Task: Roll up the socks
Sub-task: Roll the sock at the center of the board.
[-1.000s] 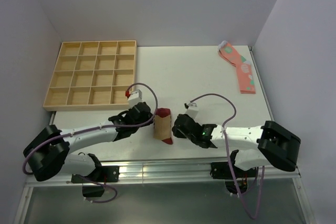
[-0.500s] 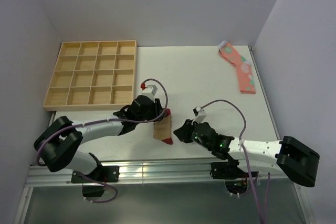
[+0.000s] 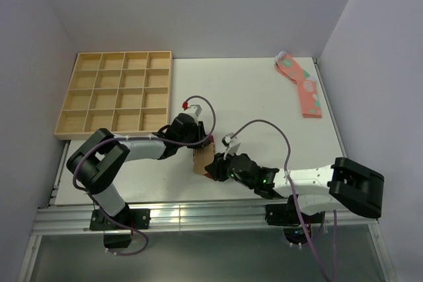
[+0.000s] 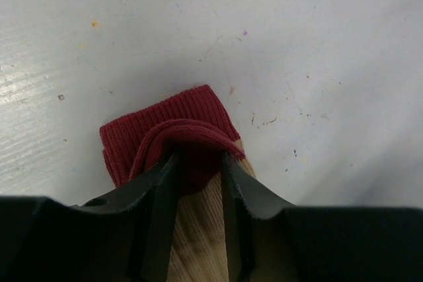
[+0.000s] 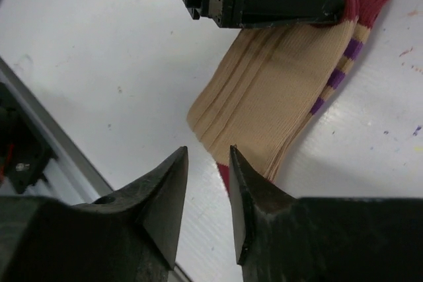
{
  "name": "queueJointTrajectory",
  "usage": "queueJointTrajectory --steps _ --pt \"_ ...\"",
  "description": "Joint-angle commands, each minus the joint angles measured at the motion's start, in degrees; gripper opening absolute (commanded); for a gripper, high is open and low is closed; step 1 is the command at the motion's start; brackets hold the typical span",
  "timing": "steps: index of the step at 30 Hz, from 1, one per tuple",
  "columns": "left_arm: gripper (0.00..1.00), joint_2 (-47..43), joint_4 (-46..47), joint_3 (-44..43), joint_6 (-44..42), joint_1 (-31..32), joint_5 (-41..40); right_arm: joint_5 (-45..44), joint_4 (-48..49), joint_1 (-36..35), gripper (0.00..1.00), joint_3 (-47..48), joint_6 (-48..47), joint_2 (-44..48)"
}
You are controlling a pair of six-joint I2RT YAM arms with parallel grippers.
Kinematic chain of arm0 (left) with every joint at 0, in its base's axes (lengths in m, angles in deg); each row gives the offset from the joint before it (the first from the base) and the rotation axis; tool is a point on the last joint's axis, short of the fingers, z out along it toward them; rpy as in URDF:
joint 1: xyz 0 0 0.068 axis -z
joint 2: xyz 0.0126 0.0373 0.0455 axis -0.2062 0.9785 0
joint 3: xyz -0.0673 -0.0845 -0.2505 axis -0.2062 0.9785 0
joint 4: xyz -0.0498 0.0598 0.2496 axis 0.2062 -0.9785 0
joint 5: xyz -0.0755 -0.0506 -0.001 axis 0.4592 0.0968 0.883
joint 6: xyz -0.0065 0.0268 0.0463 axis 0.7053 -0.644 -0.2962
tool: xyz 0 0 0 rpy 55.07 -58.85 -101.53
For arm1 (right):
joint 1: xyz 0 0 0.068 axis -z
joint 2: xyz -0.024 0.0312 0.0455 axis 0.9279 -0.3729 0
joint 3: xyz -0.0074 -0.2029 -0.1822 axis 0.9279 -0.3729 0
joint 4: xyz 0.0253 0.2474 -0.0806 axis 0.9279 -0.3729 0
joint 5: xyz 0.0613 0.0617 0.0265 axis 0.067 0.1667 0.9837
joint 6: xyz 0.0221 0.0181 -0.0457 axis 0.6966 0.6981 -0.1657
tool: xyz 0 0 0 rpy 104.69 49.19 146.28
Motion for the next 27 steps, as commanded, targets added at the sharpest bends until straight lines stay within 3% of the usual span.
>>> queueJointTrajectory --steps 1,5,11,27 --pt "0.36 2.23 1.19 -0.88 -0.39 -0.58 1.42 -2.49 3.98 -0.64 0.4 3.04 -5.66 -3.72" --pt "0.35 4.07 0.84 -1.93 -1.18 -0.58 2.57 -3.11 7.23 -0.64 0.5 3.57 -11.19 -9.17" --pt "0.35 6.36 -1.01 -4.82 -2.85 -1.19 5.29 -1.53 11.46 -0.64 0.5 4.36 -14.02 -14.19" --pt "0.36 9.44 -4.96 -8.17 -4.53 -3.74 8.02 -4.78 3.47 -2.39 0.53 8.49 -18.76 -19.12"
